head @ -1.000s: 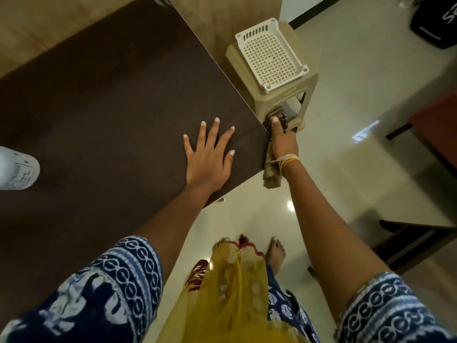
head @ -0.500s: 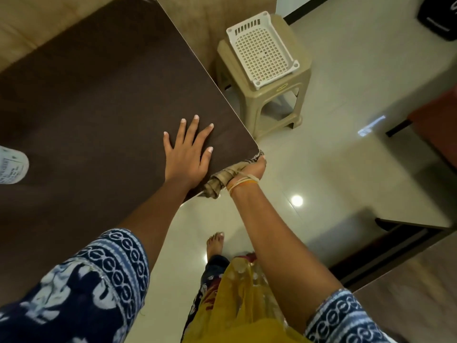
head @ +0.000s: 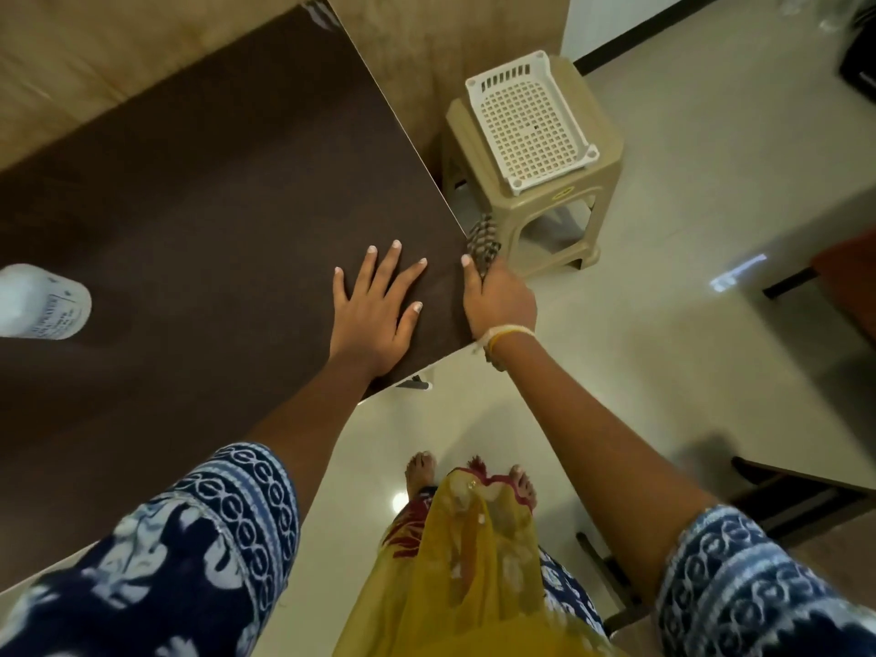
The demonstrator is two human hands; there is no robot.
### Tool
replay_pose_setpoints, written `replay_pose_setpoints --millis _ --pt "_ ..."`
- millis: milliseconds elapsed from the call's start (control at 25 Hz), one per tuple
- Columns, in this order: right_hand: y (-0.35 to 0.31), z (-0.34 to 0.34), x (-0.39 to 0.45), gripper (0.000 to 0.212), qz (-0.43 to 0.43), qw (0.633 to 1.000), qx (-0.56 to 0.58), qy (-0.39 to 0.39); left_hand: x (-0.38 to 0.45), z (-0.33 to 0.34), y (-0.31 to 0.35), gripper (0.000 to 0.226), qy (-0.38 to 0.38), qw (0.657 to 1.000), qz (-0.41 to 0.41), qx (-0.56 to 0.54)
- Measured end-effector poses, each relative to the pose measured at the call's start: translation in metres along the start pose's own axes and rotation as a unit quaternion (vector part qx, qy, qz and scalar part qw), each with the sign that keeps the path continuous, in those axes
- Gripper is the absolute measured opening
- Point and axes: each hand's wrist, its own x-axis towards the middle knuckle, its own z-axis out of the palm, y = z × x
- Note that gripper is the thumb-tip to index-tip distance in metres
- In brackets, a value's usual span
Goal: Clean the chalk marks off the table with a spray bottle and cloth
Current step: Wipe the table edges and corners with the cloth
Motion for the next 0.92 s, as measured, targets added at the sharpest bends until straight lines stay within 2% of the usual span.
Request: replay_pose_setpoints --millis 40,120,200,320,440,600,680,760,800,840,920 --pt "0.009 0.002 -0.009 0.050 -0.019 1.000 0.003 0.012 0.001 -0.001 0.000 0.055 -0.001 1.000 -0.002 0.003" --pt "0.018 -0.001 -0.013 0.046 -0.004 1.000 0.009 0.000 0.003 -0.003 0.001 0.054 -0.009 1.000 -0.006 0.009" --pt "0.008 -0.005 0.003 0.046 0.004 0.999 -0.027 -0.019 0.016 -0.007 -0.001 0.052 -0.013 0.999 -0.006 0.032" --pt "-0.025 -0.001 0.050 0.049 -0.037 0.996 -0.053 -0.068 0.057 -0.015 -0.007 0.053 -0.004 0.999 -0.016 0.031" --pt "-0.070 0.003 0.110 0.054 -0.028 0.984 0.075 -0.162 0.107 -0.021 -0.016 0.057 0.013 0.999 -0.046 -0.002" --pt "-0.100 0.002 0.160 0.068 0.050 0.925 0.243 -0.287 0.158 -0.024 -0.030 0.060 0.017 0.994 -0.103 -0.021" --pt "-0.083 0.006 0.155 0.089 0.118 0.884 0.332 -0.307 0.177 -0.023 -0.029 0.059 0.022 0.991 -0.127 -0.024" --pt "-0.046 0.025 0.142 0.108 0.159 0.852 0.405 -0.291 0.190 -0.022 -0.028 0.058 0.034 0.989 -0.142 -0.019" --pt "-0.028 0.031 0.133 0.108 0.163 0.840 0.427 -0.293 0.197 -0.022 -0.027 0.057 0.038 0.989 -0.145 -0.018" --pt "-0.019 0.023 0.121 0.098 0.156 0.841 0.425 -0.297 0.206 -0.022 -0.025 0.056 0.040 0.988 -0.150 -0.022" --pt "-0.020 0.008 0.114 0.066 0.118 0.855 0.405 -0.303 0.217 -0.023 -0.021 0.054 0.047 0.982 -0.178 -0.030"
